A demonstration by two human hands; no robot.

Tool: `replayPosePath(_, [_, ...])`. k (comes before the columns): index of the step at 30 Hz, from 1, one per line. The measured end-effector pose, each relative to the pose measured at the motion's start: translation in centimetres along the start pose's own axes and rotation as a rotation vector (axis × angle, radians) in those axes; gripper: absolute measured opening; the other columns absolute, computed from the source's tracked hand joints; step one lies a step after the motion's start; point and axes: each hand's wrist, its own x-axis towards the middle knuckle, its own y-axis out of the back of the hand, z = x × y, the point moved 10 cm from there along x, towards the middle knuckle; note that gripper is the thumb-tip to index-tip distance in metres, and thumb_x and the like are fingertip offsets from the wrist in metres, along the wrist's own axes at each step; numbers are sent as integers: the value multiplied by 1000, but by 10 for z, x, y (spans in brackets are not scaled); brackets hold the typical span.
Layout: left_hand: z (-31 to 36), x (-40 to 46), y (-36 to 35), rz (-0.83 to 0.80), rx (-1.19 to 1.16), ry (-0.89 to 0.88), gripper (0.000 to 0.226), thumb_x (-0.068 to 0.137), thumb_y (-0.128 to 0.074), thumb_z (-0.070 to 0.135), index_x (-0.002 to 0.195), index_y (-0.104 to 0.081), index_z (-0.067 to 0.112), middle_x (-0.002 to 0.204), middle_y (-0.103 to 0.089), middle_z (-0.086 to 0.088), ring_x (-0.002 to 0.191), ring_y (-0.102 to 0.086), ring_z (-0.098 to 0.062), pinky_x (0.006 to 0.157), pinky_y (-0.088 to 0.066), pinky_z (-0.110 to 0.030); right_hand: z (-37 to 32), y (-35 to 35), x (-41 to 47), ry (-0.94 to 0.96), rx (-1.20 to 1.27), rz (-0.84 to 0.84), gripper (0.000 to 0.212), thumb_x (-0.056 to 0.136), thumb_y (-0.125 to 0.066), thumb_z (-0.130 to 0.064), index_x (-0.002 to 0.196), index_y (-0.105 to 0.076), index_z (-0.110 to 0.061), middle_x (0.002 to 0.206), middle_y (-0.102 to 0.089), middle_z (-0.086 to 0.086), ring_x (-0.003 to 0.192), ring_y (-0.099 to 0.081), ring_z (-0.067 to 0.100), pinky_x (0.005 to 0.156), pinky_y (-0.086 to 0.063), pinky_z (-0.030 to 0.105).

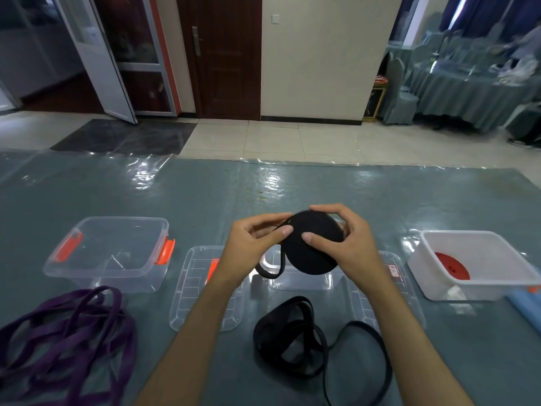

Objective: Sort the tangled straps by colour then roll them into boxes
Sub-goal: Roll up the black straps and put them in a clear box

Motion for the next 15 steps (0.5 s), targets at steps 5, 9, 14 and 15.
replayPosePath(5, [-2,0,1,163,13,-42,19,87,-82,9,102,-73,3,98,-79,-11,96,-77,-27,89,-61,-31,8,7,0,-66,73,117,45,80,-89,-10,115,-63,-20,94,-79,9,86,-78,26,75,-65,50])
replayPosePath(9, [-16,-4,-3,206,-95,-14,20,91,-76,7,107,-67,-1,104,-77,-18,101,-76,-31,92,-61,-37,9,10,3,-55,109,184,45,80,-89,-12,113,-61,-20,94,-79,11,85,-78,28,73,-65,52])
replayPosePath(14, [-30,-9,3,347,-160,29,17,90,-79,13,99,-70,3,97,-76,-9,82,-72,-16,77,-56,-31,26,8,7,-83,171,210,43,81,-87,-10,106,-53,-20,92,-78,13,83,-77,33,72,-63,50])
replayPosePath(15, [-33,-9,4,358,-173,45,17,89,-80,14,99,-71,2,97,-76,-9,82,-72,-16,76,-55,-32,32,4,8,-105,167,164,43,83,-86,-11,104,-50,-21,89,-77,12,81,-76,34,71,-62,51])
